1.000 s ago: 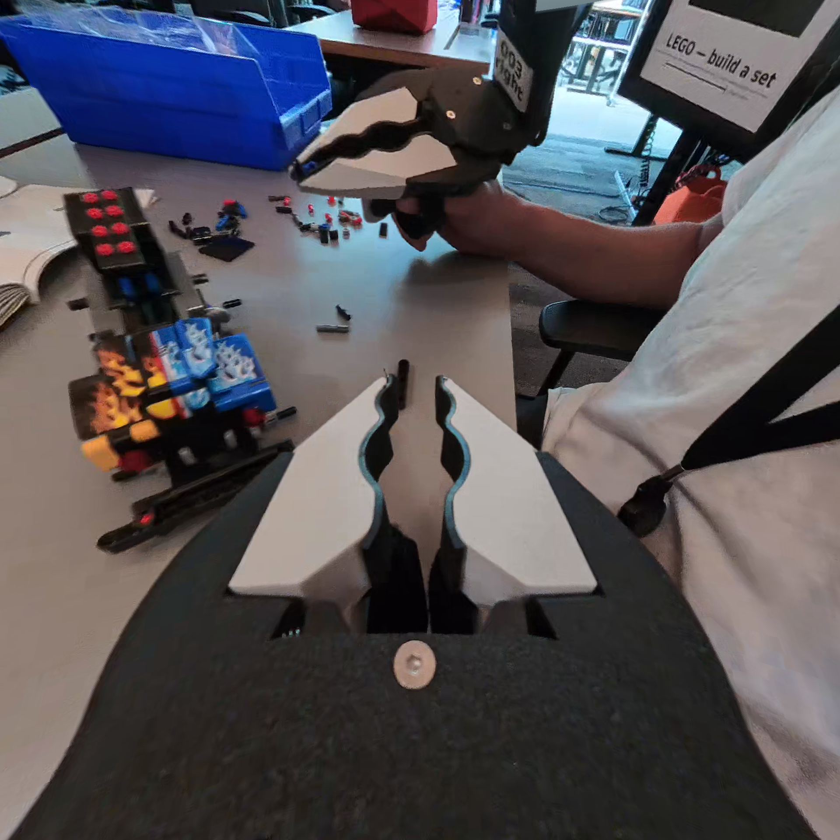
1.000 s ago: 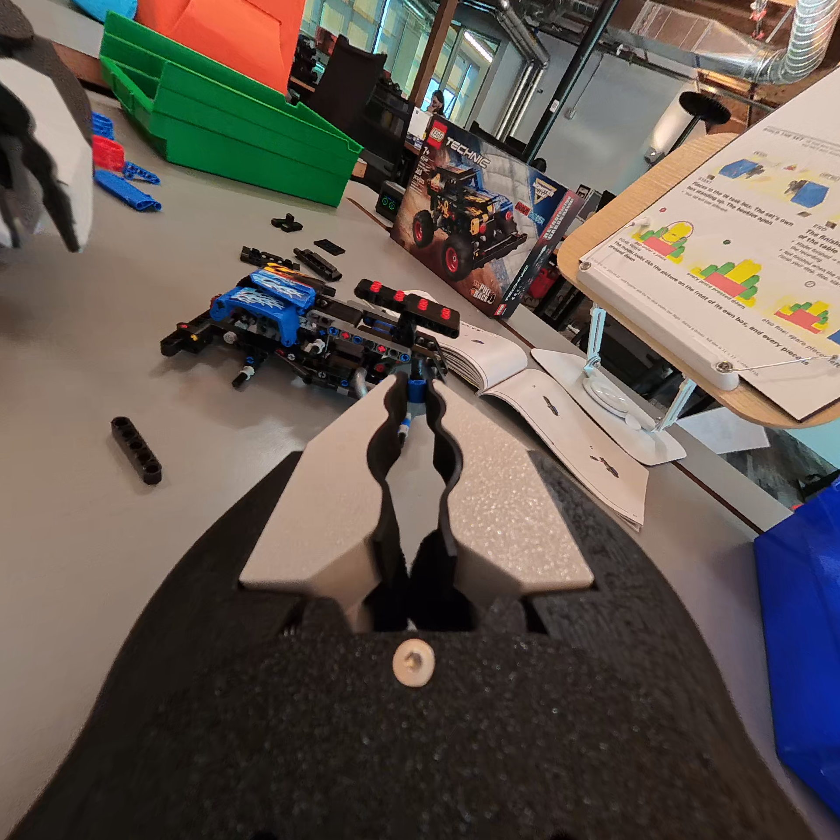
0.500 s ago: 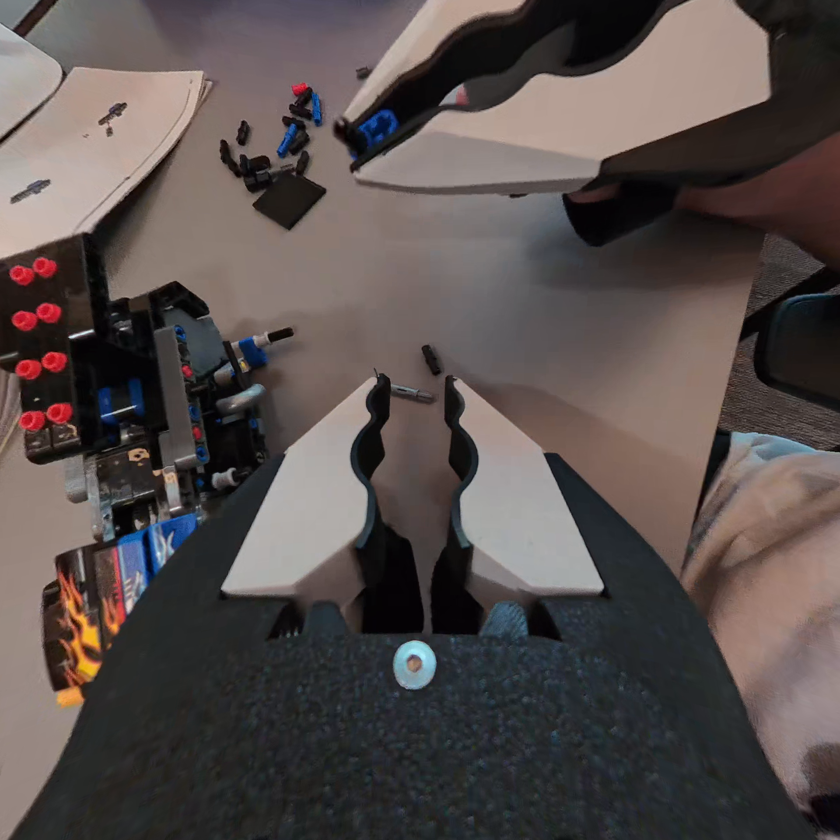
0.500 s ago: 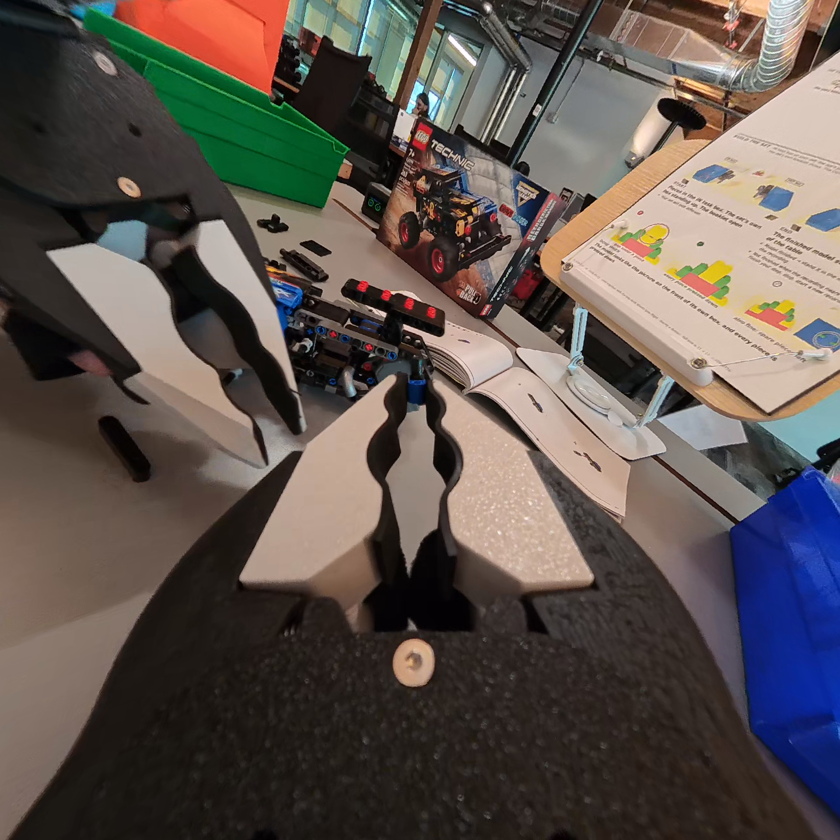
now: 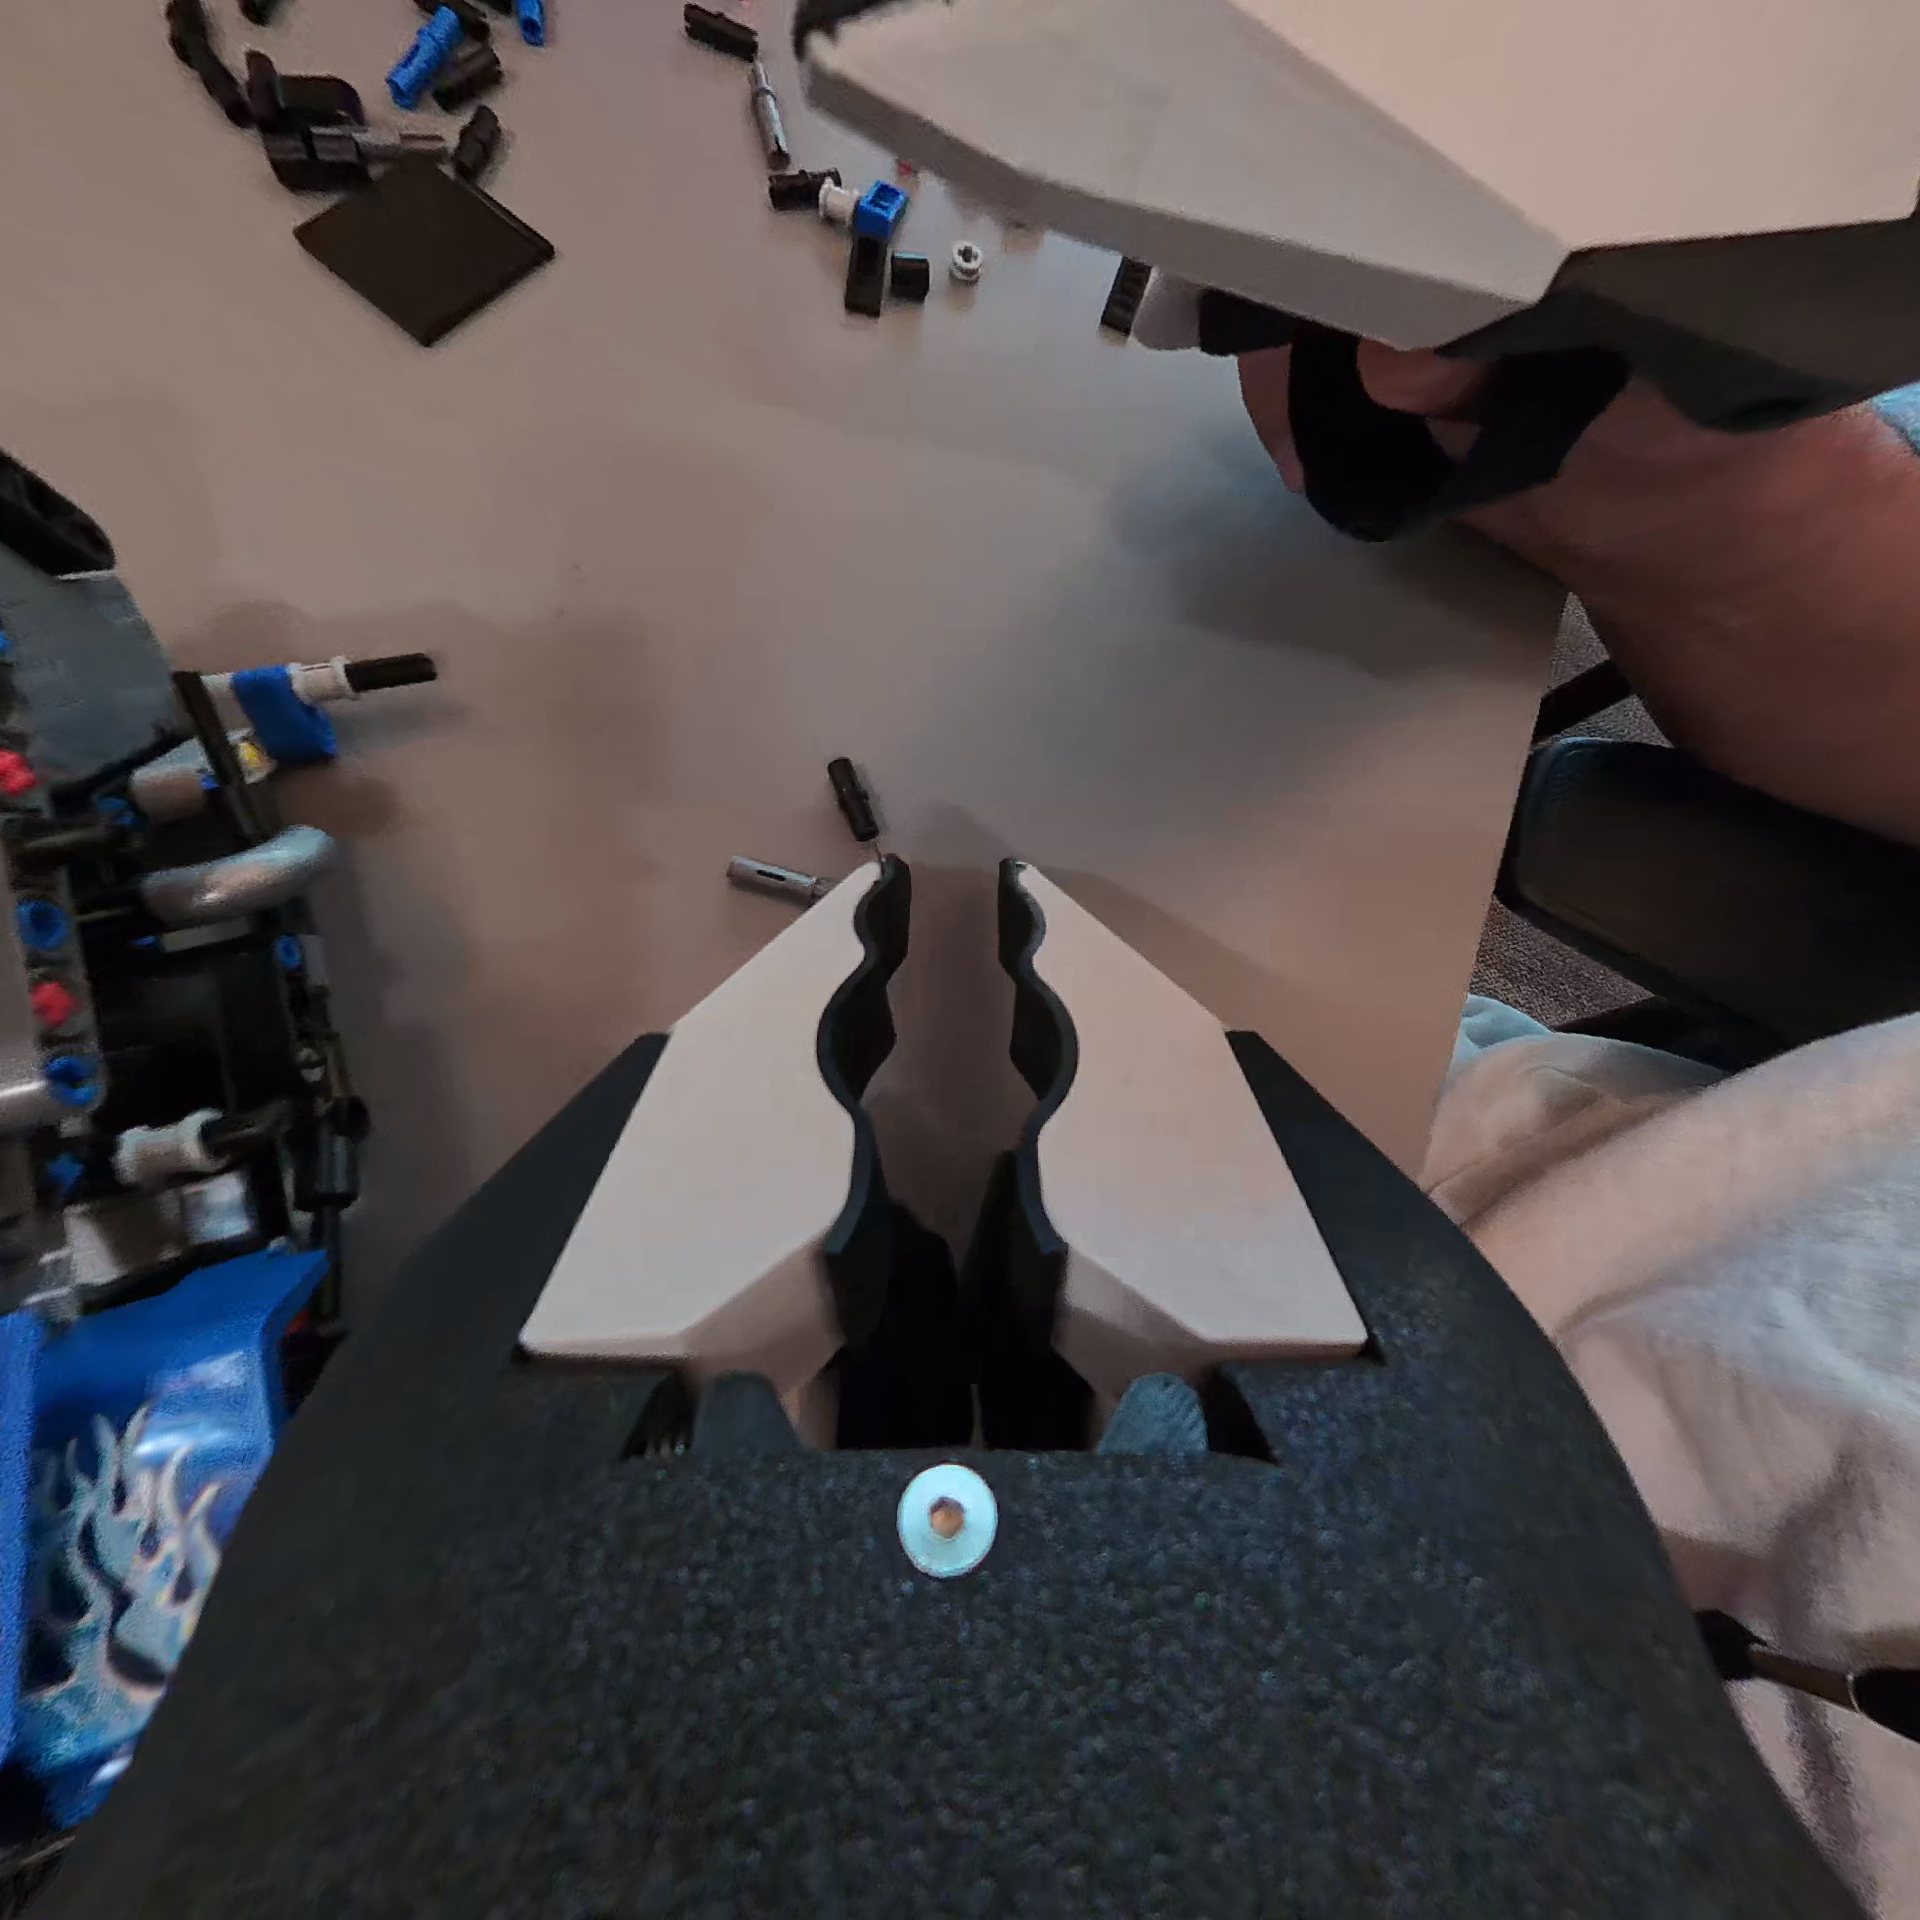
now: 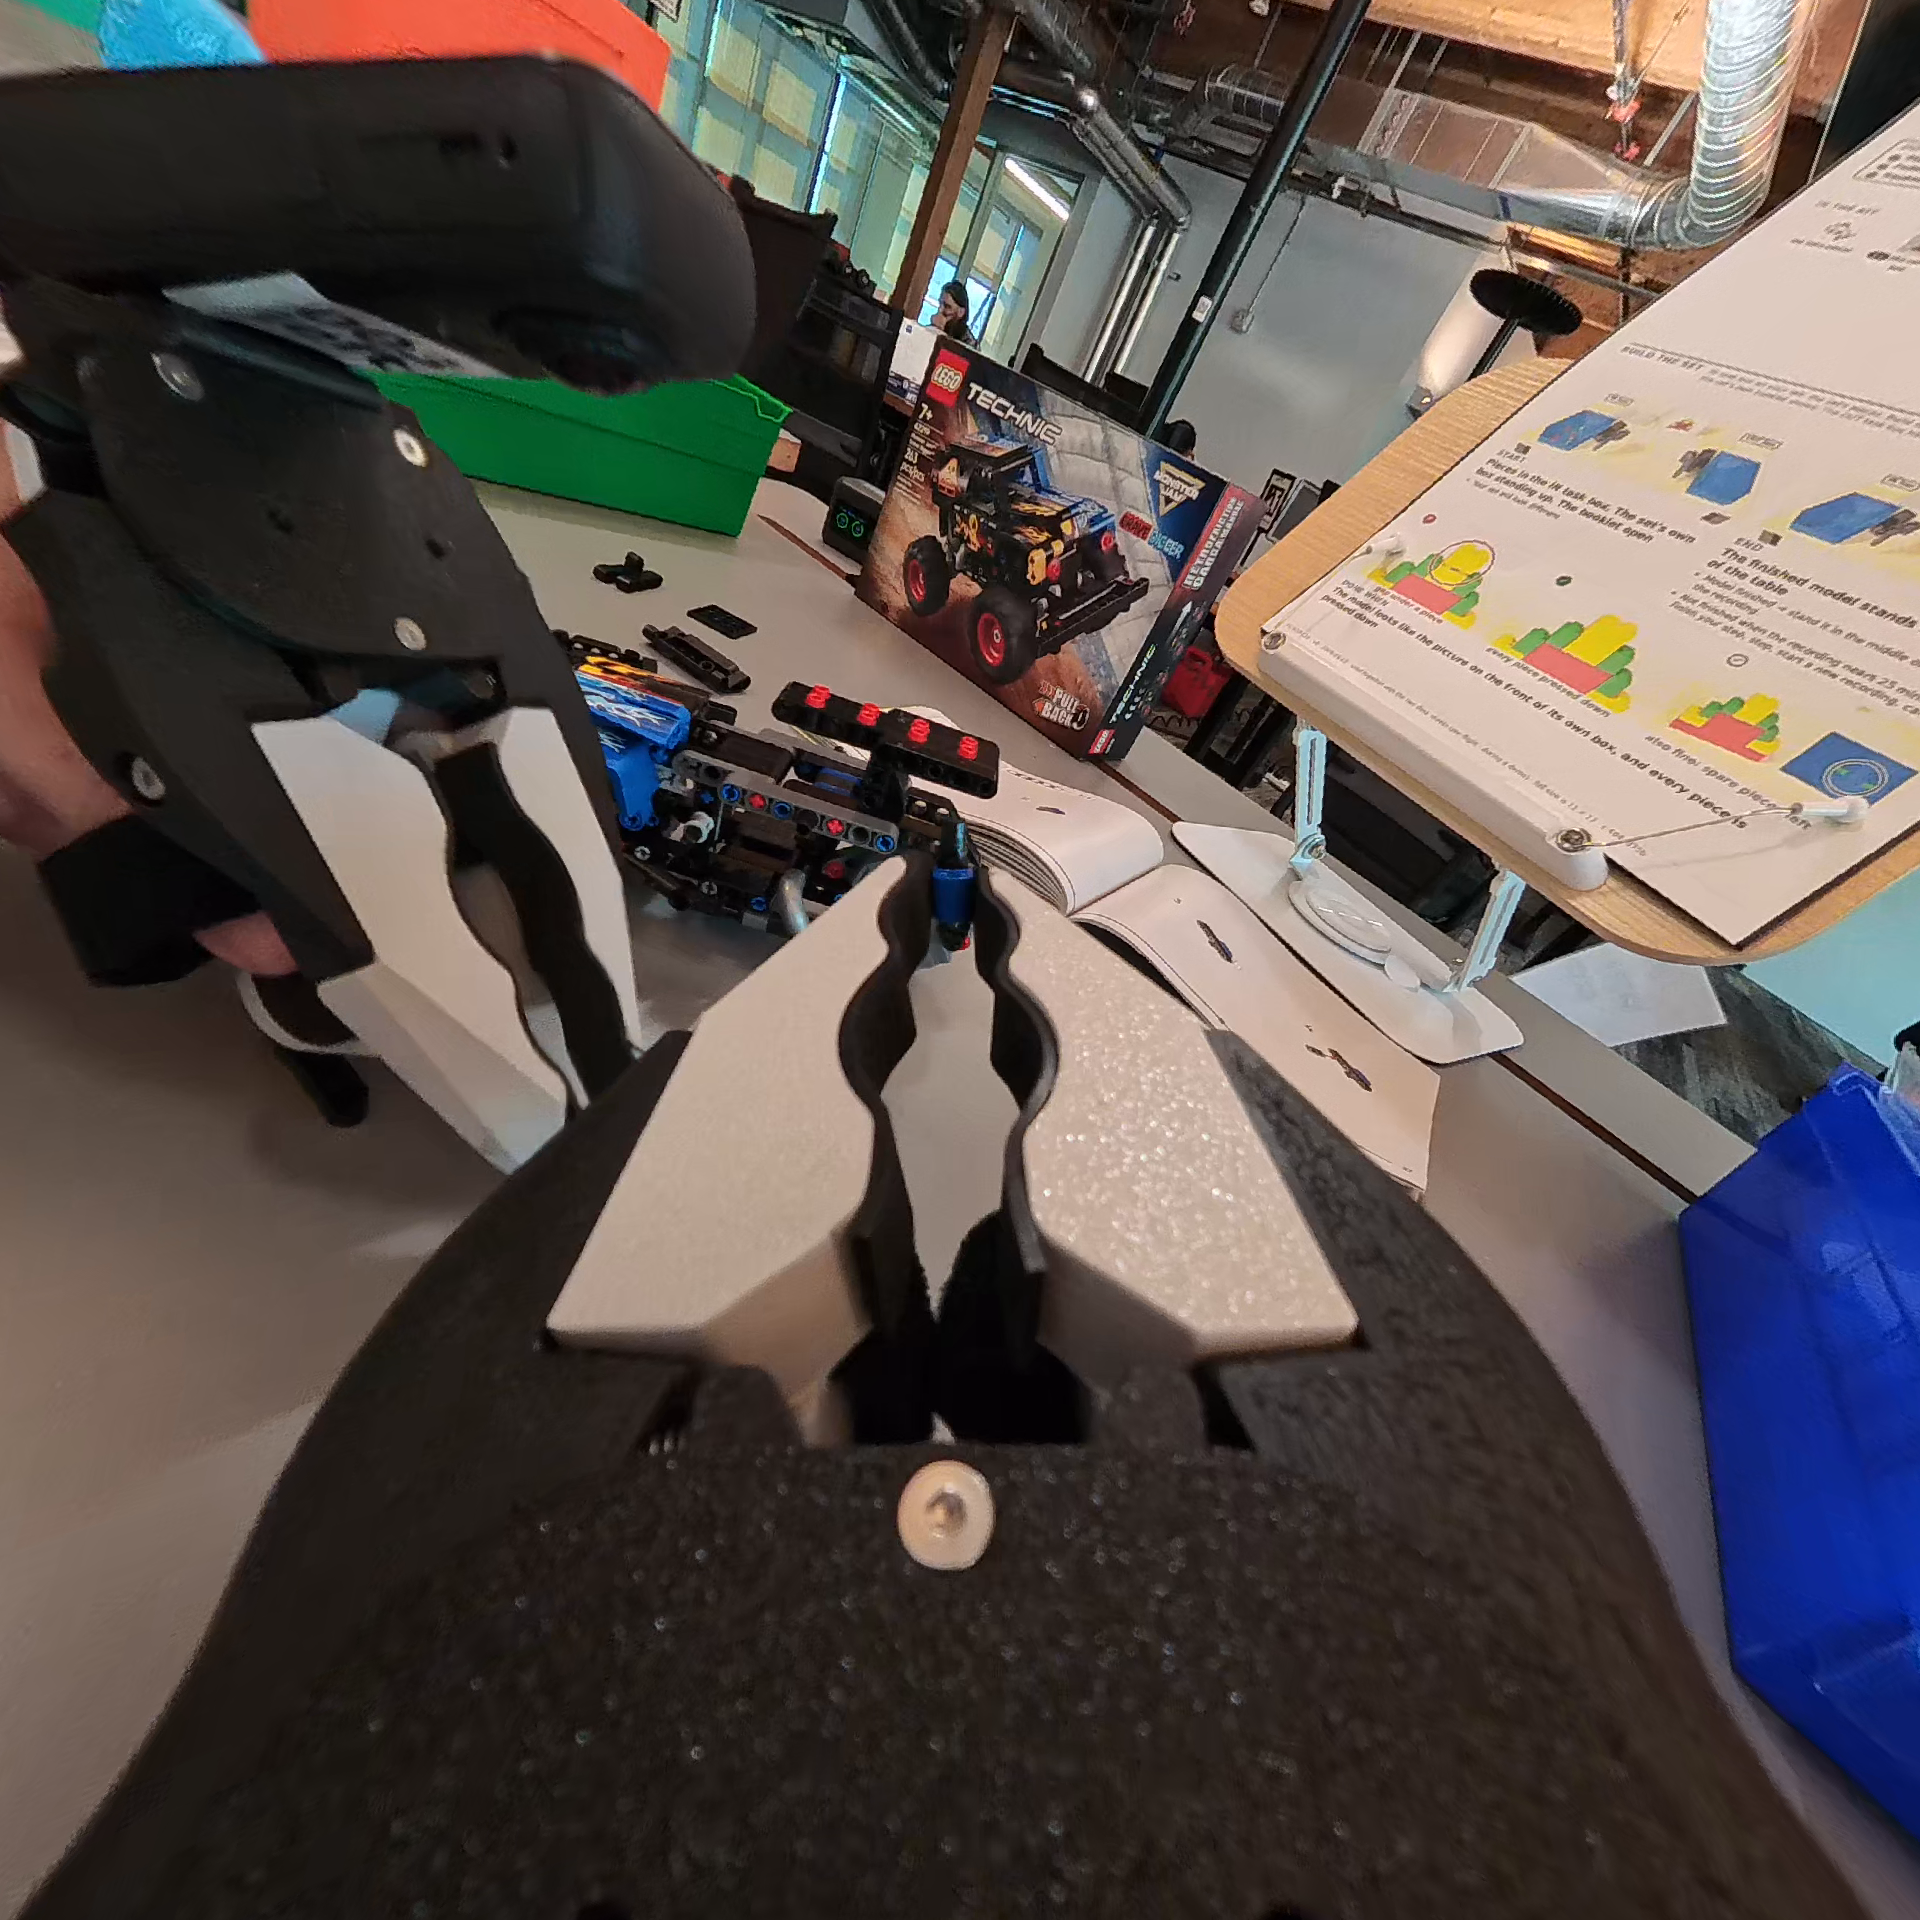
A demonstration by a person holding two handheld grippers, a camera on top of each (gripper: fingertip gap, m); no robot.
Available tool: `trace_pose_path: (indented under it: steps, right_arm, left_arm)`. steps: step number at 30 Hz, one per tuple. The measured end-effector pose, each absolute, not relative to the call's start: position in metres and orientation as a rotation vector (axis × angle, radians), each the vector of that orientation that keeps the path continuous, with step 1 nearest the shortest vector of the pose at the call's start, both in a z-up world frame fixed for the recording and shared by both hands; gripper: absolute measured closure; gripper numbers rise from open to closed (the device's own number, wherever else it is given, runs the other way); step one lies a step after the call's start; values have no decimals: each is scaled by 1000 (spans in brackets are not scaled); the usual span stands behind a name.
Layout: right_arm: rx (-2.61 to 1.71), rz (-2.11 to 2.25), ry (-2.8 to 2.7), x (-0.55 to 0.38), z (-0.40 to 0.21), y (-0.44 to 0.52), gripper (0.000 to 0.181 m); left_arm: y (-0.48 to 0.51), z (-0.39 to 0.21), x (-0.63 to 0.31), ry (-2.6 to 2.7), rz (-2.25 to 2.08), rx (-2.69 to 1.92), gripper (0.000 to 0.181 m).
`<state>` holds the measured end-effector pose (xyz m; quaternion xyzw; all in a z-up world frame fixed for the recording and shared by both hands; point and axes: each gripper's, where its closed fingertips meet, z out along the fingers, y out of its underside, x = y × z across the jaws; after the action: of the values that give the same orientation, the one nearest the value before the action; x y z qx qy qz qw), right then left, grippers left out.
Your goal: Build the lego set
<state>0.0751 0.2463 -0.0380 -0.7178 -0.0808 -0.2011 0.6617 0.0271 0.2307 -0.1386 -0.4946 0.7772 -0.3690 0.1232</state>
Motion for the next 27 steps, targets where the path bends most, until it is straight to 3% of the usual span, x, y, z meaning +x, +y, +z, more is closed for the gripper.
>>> trace_pose_path:
  steps: [8,18,27]
  right_arm:
    - [-1616,-437,-162,78,-36,244,175]
    - [-1628,-432,-146,81,-38,245,175]
    - [-1640,-409,-116,86,-40,244,175]
  left_arm:
    - [248,-119,23,2349,-931,-1199,162]
    - [253,-95,14,2584,-350,338,164]
    - [264,-140,35,2798,27,697,159]
